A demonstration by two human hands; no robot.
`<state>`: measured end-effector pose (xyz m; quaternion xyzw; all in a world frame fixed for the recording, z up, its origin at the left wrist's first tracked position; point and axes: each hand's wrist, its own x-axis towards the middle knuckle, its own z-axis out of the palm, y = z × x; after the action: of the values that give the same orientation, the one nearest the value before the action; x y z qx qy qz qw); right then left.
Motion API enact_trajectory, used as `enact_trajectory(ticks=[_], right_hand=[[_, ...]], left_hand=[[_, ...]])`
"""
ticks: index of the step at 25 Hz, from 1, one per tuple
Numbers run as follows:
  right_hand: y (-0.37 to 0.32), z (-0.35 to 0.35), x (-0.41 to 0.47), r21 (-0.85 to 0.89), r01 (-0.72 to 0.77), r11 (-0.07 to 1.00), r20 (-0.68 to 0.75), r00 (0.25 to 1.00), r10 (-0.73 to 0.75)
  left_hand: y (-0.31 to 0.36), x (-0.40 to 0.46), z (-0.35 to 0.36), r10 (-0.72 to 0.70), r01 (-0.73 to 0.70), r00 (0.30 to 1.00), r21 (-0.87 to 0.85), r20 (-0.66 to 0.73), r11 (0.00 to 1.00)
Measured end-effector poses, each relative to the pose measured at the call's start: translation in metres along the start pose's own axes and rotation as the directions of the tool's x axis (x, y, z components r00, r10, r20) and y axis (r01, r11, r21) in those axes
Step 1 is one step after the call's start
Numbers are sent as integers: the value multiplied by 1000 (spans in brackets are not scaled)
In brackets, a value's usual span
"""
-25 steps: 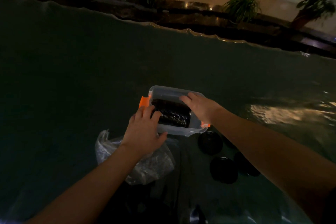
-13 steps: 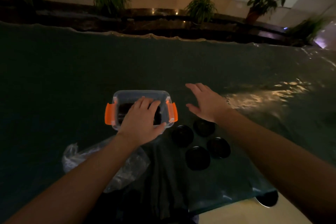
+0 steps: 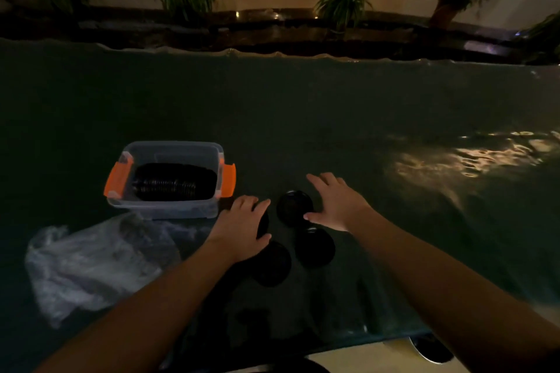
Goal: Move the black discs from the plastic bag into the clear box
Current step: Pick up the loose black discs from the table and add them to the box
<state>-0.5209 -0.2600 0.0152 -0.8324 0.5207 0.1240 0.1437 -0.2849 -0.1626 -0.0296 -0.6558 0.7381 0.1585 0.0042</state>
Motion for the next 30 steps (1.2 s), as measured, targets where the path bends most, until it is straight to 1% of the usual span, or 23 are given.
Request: enact_trajectory(ticks=[3, 5, 8, 10, 13, 16, 20, 25, 28, 30], right_hand=[[8, 18, 19, -2, 68, 998, 67, 995, -68], [4, 27, 31, -4, 102, 995, 115, 988, -101], [-4, 38, 46, -5, 130, 992, 170, 977, -127], [-10, 45, 53, -8, 134, 991, 193, 973, -130], [-18, 51, 59, 14, 94, 995, 194, 976, -95], [-23, 55, 58, 45, 64, 997, 161, 984, -70], [-23, 47, 48, 87, 34, 996, 90, 995, -42], [-16, 32, 19, 130, 46, 990, 15, 999, -48], [-7, 30, -5, 168, 43, 985, -9, 999, -42], [-1, 32, -21, 186, 33, 982, -20, 999, -30]], left_hand=[[7, 10, 18, -180, 182, 983, -30, 46, 983], [9, 13, 27, -267, 272, 960, -49, 86, 961], [7, 18, 35, -305, 319, 943, -100, 137, 942], [2, 20, 38, -305, 322, 941, -118, 145, 939], [-3, 23, 39, -311, 326, 942, -126, 128, 937], [-4, 22, 36, -321, 339, 939, -172, 126, 925], [5, 13, 23, -341, 344, 938, -267, 62, 900], [32, -14, 9, -229, 230, 973, -256, 31, 939], [45, -30, 8, -168, 180, 983, -225, 72, 958], [50, -39, 13, -168, 185, 980, -192, 103, 964]])
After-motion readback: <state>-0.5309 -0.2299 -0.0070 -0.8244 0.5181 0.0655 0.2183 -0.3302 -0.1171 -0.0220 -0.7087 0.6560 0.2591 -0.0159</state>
